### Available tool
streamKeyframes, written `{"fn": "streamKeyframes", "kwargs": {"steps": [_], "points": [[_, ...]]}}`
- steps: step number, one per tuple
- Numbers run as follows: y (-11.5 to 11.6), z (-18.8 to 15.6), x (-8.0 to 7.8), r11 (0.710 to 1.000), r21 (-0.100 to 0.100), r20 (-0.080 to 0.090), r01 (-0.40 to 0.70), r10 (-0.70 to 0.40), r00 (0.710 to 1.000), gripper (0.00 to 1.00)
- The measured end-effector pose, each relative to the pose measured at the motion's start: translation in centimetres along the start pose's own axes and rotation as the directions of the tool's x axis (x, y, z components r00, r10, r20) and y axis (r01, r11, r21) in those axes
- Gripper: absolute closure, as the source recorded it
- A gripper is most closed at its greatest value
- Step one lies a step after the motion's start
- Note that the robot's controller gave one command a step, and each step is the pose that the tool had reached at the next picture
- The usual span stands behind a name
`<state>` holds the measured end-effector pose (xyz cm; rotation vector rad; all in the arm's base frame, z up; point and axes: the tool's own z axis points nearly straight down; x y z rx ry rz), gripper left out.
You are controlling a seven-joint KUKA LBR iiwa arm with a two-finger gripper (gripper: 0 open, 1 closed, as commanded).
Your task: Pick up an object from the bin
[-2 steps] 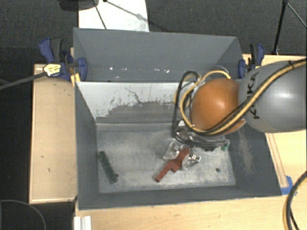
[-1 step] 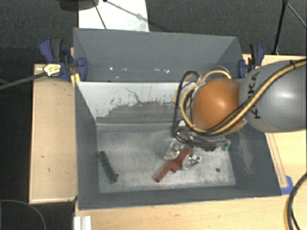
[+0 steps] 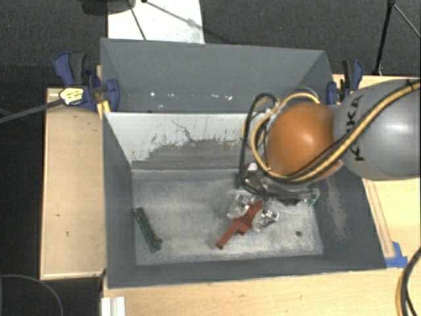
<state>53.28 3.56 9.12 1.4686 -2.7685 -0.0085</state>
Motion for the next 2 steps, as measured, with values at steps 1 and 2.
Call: {"fn": "streamKeyframes", "kwargs": {"steps": [1, 2], "points": [[-0.1, -1.9, 0.0, 1.000, 0.003, 0.002, -0.001, 0.001, 1.000, 1.00], [-0.1, -3.3, 0.0, 1.000, 0.005, 0.003, -0.002, 0.002, 1.000, 1.00]]}}
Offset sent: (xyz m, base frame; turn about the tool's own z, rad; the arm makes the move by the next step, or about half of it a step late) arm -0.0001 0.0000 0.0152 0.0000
